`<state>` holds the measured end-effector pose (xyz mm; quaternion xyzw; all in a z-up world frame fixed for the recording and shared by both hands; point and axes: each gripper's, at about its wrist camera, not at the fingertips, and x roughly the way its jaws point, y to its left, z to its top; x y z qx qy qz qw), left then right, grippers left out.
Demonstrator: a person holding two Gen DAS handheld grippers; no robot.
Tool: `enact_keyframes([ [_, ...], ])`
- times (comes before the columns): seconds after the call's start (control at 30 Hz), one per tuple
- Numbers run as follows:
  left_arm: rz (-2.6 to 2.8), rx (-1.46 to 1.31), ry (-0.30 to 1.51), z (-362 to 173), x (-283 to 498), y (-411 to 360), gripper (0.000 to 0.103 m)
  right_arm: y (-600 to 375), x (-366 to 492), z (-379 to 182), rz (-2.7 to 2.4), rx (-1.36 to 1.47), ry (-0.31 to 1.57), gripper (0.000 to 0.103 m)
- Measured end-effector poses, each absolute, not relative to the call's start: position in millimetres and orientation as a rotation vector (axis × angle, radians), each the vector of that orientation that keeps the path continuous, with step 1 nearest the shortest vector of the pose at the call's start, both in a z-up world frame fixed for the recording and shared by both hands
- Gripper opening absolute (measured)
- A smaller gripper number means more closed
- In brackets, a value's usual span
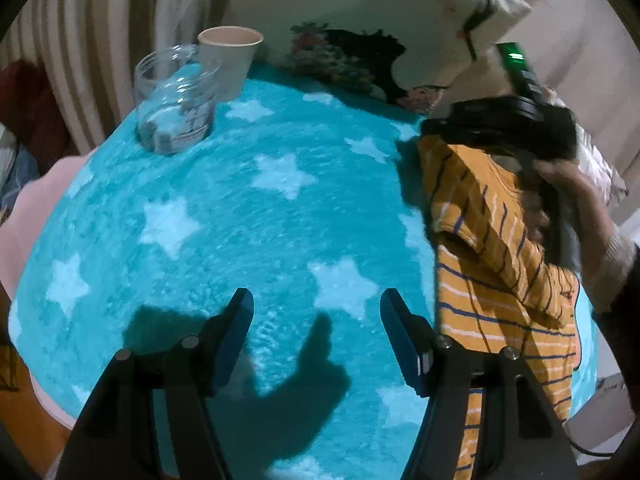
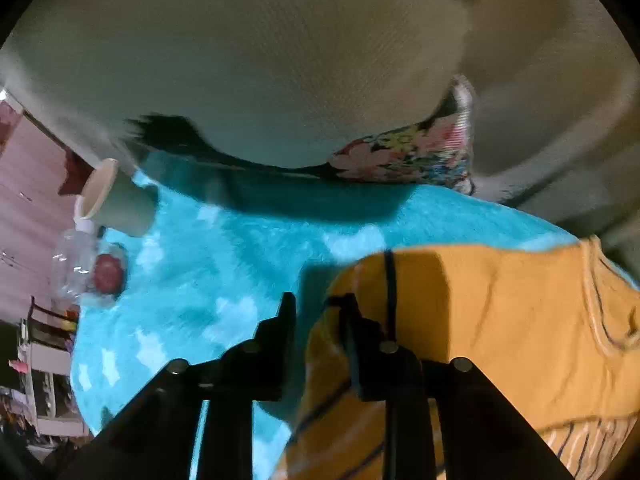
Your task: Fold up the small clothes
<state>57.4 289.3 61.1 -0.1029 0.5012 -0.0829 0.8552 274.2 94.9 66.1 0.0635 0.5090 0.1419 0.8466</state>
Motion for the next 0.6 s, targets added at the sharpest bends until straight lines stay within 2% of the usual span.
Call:
enact_keyframes([
  [0.07,-0.183,-0.207,1.058,60.1,59.0,283.7,0.065,81.7,245.0,77.5,0.309,0.143,1.025,0.046],
  [0.1,-0.187,-0.203,1.062,60.0,59.6,279.8,0.065,72.0,227.7,82.7,0.314,0.145,1.003,0.048],
  [0.27,-0.17,-0.182,1.057,66.5,54.2,261.6,0.066,-35.8,136.7,104.0,0.187,0.176,0.925,0.048],
  [0.3,-0.164,-0.183,1.057,68.3,51.3,255.3,0.067,-59.8,125.1,105.4,0.144,0.19,0.919,0.051],
  [0.47,-0.159,-0.212,1.079,69.4,38.6,227.3,0.068,-177.4,60.7,91.3,-0.031,0.372,0.935,0.055],
  [0.6,-0.172,-0.216,1.087,72.6,22.2,192.5,0.068,-201.9,37.3,64.7,0.004,0.422,0.991,0.055],
])
